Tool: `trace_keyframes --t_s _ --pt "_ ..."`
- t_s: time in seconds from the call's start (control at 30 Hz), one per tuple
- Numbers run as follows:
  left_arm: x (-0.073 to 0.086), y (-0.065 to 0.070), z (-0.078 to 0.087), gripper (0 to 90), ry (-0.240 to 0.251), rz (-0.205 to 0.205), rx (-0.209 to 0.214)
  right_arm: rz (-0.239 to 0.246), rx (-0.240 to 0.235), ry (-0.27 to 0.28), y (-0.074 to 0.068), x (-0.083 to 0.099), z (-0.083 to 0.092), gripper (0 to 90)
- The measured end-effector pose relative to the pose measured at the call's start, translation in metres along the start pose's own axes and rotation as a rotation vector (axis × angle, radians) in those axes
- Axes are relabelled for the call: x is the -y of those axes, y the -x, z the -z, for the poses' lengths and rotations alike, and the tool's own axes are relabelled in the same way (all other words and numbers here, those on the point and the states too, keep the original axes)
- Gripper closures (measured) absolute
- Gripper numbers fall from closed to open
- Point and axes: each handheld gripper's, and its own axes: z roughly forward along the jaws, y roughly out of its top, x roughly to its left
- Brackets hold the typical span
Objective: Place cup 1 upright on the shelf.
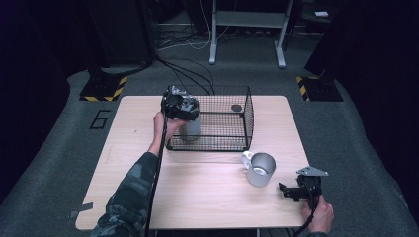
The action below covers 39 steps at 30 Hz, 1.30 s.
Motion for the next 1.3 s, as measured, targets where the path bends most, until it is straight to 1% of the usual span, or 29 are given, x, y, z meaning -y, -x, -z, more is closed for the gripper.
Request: trace_keyframes --t_s 0.2,0.27,0.3,0.37,0.4,0.47,0.53,0.6,0.63,0.67,0.7,0.73,0.8,0.83,0.87,0.9,0.97,1.03,1.07,1.1,1.13,1.17,1.2,1.27,1.3 --pt "0.000 0.002 0.001 3.4 0.007 -0.001 -0.007 0.003 0.000 0.001 0.000 0.000 0.000 0.0" --pt "-0.001 0.003 0.002 3.3 0.024 0.004 -0.011 0.000 0.000 0.000 0.000 0.000 0.000 0.0" --pt "-0.001 0.003 0.003 3.3 0.043 0.012 -0.010 0.005 0.000 0.001 0.000 0.000 0.000 0.0" --pt "-0.002 0.002 0.004 3.5 0.047 0.006 -0.005 0.001 0.000 0.000 0.000 0.000 0.000 0.0" --pt "-0.003 0.002 0.005 3.5 0.034 -0.004 -0.006 0.001 0.000 0.000 0.000 0.000 0.000 0.0" --pt "-0.003 0.002 0.005 3.5 0.043 -0.005 -0.008 0.003 0.000 0.001 0.000 0.000 0.000 0.0" --pt "-0.004 0.003 0.007 3.3 0.052 -0.002 -0.007 0.003 0.000 0.001 0.000 0.000 0.000 0.0" --pt "-0.006 0.004 0.010 2.8 0.068 -0.004 -0.015 0.000 0.000 0.000 0.000 0.000 0.000 0.0" --pt "-0.006 0.004 0.010 2.5 0.068 -0.004 -0.015 0.000 0.000 0.000 0.000 0.000 0.000 0.0" --pt "-0.009 0.004 0.014 1.5 0.065 0.003 -0.006 0.000 0.000 0.000 0.000 0.000 0.000 0.0" --pt "-0.011 0.004 0.016 1.2 0.077 0.001 -0.006 0.000 0.000 0.000 0.000 0.000 0.000 0.0" --pt "-0.013 0.004 0.019 1.2 0.075 -0.006 -0.005 0.003 0.000 0.001 0.000 0.000 0.000 0.0" --pt "-0.016 0.005 0.025 1.2 0.082 -0.002 -0.001 0.005 0.000 0.001 0.000 0.000 0.000 0.0" --pt "-0.016 0.005 0.025 1.3 0.082 -0.002 -0.001 0.005 0.000 0.001 0.000 0.000 0.000 0.0" --pt "-0.019 0.007 0.031 1.4 0.094 -0.011 -0.010 0.003 0.000 0.001 0.000 0.000 0.000 0.0" --pt "-0.019 0.007 0.031 1.5 0.094 -0.011 -0.010 0.003 0.000 0.001 0.000 0.000 0.000 0.0" --pt "-0.020 0.008 0.039 1.6 0.106 -0.017 -0.013 0.001 0.000 0.000 0.000 0.000 0.000 0.0" --pt "-0.020 0.008 0.048 1.4 0.113 -0.018 -0.009 0.002 0.000 0.001 0.000 0.000 0.000 0.0" --pt "-0.020 0.009 0.051 1.4 0.119 -0.017 0.001 0.005 0.000 0.001 0.000 0.000 0.000 0.0" --pt "-0.020 0.009 0.051 1.6 0.119 -0.017 0.001 0.000 0.000 0.000 0.000 0.000 0.000 0.0" --pt "-0.018 0.010 0.059 2.0 0.125 -0.026 0.018 0.005 0.000 0.001 0.000 0.000 0.000 0.0" --pt "-0.018 0.010 0.059 2.3 0.125 -0.026 0.018 0.003 0.000 0.001 0.000 0.000 0.000 0.0" --pt "-0.015 0.012 0.067 2.4 0.138 -0.040 0.014 0.003 0.000 0.001 0.000 0.000 0.000 0.0" --pt "-0.012 0.013 0.075 2.3 0.139 -0.050 0.015 0.001 0.000 0.000 0.000 0.000 0.000 0.0" --pt "-0.012 0.013 0.075 2.3 0.139 -0.050 0.015 0.001 0.000 0.000 0.000 0.000 0.000 0.0"
